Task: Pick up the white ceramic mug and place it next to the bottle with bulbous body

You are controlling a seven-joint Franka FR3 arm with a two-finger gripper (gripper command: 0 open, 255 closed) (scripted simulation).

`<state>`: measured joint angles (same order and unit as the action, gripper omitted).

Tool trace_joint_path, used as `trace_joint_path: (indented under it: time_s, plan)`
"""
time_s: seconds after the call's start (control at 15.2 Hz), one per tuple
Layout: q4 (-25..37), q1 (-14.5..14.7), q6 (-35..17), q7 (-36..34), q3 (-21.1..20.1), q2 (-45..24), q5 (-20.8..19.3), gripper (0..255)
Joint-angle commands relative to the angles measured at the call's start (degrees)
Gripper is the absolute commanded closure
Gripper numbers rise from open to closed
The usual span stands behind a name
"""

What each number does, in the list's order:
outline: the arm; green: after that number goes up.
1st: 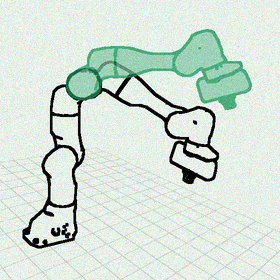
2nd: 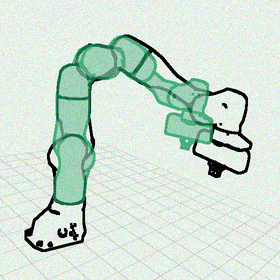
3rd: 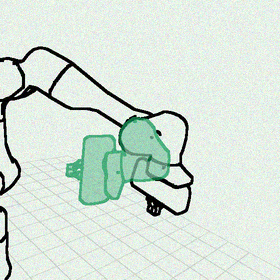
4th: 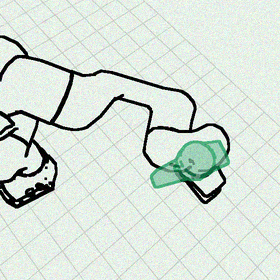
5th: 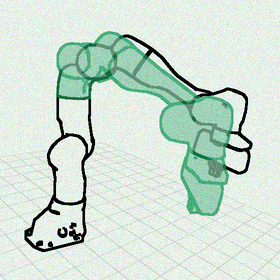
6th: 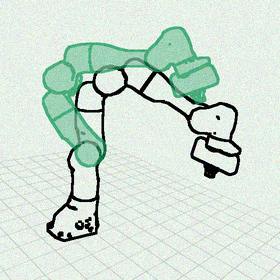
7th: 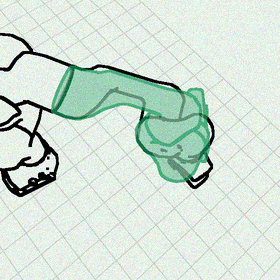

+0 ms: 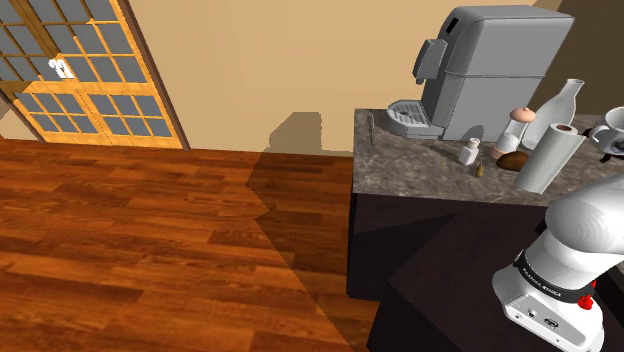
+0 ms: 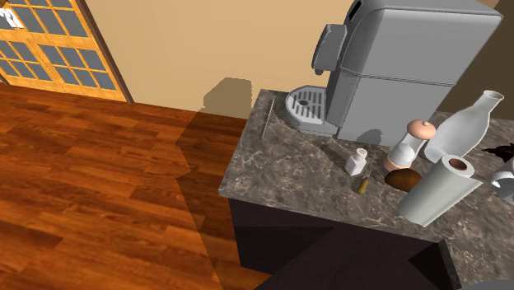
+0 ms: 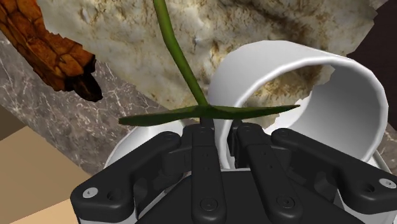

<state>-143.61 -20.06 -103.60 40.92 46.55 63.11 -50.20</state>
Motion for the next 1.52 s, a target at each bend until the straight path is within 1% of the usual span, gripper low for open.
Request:
trace_joint_path:
  time_s: [0.0, 0.79, 1.45]
  plan:
    - [-1.20, -0.27, -1.11, -0.38, 1.04, 0.03, -0.93, 255]
    - [-7.88, -1.66, -8.56, -2.49, 7.91, -0.38, -7.39, 255]
    - [-11.97, -1.72, -15.33, -4.86, 15.15, -2.49, -14.12, 255]
